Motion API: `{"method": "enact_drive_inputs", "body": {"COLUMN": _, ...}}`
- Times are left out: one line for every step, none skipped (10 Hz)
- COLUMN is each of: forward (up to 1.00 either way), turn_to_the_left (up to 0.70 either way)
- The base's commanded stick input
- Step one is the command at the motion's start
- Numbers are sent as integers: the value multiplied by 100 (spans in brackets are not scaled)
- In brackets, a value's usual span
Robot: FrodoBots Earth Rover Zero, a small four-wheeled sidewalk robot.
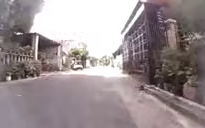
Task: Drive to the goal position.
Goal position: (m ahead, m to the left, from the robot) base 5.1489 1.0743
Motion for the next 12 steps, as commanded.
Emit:
{"method": "enact_drive_inputs", "body": {"forward": 100, "turn_to_the_left": 0}}
{"method": "enact_drive_inputs", "body": {"forward": 100, "turn_to_the_left": 0}}
{"method": "enact_drive_inputs", "body": {"forward": 100, "turn_to_the_left": 0}}
{"method": "enact_drive_inputs", "body": {"forward": 100, "turn_to_the_left": 0}}
{"method": "enact_drive_inputs", "body": {"forward": 100, "turn_to_the_left": 0}}
{"method": "enact_drive_inputs", "body": {"forward": 100, "turn_to_the_left": 0}}
{"method": "enact_drive_inputs", "body": {"forward": 100, "turn_to_the_left": 0}}
{"method": "enact_drive_inputs", "body": {"forward": 100, "turn_to_the_left": 0}}
{"method": "enact_drive_inputs", "body": {"forward": 100, "turn_to_the_left": 0}}
{"method": "enact_drive_inputs", "body": {"forward": 100, "turn_to_the_left": 0}}
{"method": "enact_drive_inputs", "body": {"forward": 100, "turn_to_the_left": 0}}
{"method": "enact_drive_inputs", "body": {"forward": 100, "turn_to_the_left": 0}}
